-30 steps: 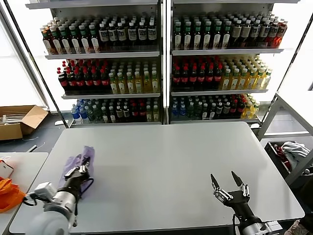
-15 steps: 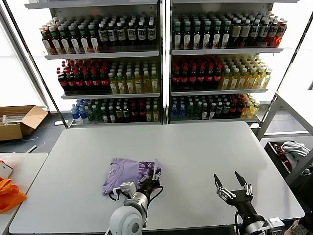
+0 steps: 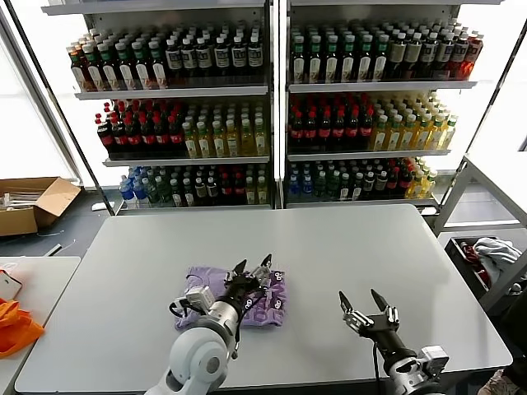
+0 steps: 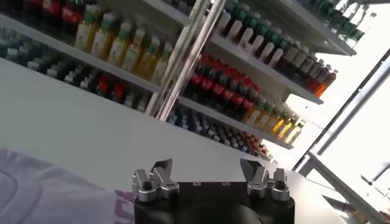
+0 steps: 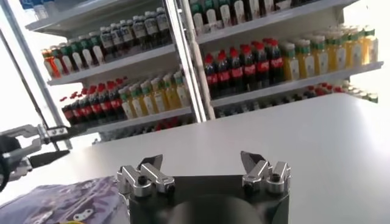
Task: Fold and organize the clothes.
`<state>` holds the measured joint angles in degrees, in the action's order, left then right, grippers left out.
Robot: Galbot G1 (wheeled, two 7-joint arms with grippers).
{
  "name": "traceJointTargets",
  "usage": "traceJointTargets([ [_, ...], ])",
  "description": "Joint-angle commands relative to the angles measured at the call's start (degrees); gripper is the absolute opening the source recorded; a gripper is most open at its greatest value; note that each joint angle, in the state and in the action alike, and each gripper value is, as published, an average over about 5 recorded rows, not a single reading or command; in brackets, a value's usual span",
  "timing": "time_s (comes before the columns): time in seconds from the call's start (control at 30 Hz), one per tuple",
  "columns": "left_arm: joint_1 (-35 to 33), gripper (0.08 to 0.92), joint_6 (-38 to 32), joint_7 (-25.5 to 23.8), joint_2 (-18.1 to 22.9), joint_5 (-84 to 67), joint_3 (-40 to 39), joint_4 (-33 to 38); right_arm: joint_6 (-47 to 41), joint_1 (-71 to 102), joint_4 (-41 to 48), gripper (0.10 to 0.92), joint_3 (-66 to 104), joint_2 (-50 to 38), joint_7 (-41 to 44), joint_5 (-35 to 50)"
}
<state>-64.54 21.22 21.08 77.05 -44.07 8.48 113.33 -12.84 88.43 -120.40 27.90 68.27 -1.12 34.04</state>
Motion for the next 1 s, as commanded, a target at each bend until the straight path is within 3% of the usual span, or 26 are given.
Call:
traceJointTargets([
  [0.03, -4.7, 0.754, -1.4, -3.3, -10.3, -1.2, 19.6, 10.7, -8.2, -12.6, 5.1, 0.823, -18.7, 1.0, -7.4, 4.3],
  [0.23, -9.2, 0.820, -1.0, -3.5, -11.1, -1.3, 22.7, 13.9, -9.4, -15.9, 9.1, 0.823, -22.4, 3.7, -8.7, 4.3],
  [0.57, -14.2, 0.823, -1.4, -5.5, -6.0, 2.7, 17.6, 15.9, -10.8, -18.2, 11.4, 0.814, -25.0, 5.4, -10.4, 5.4],
  [1.0, -16.8, 0.822, -1.8, -7.5, -3.8, 4.6, 15.5, 16.3, -10.8, -17.1, 10.3, 0.474, -24.1, 4.9, -8.6, 2.4],
])
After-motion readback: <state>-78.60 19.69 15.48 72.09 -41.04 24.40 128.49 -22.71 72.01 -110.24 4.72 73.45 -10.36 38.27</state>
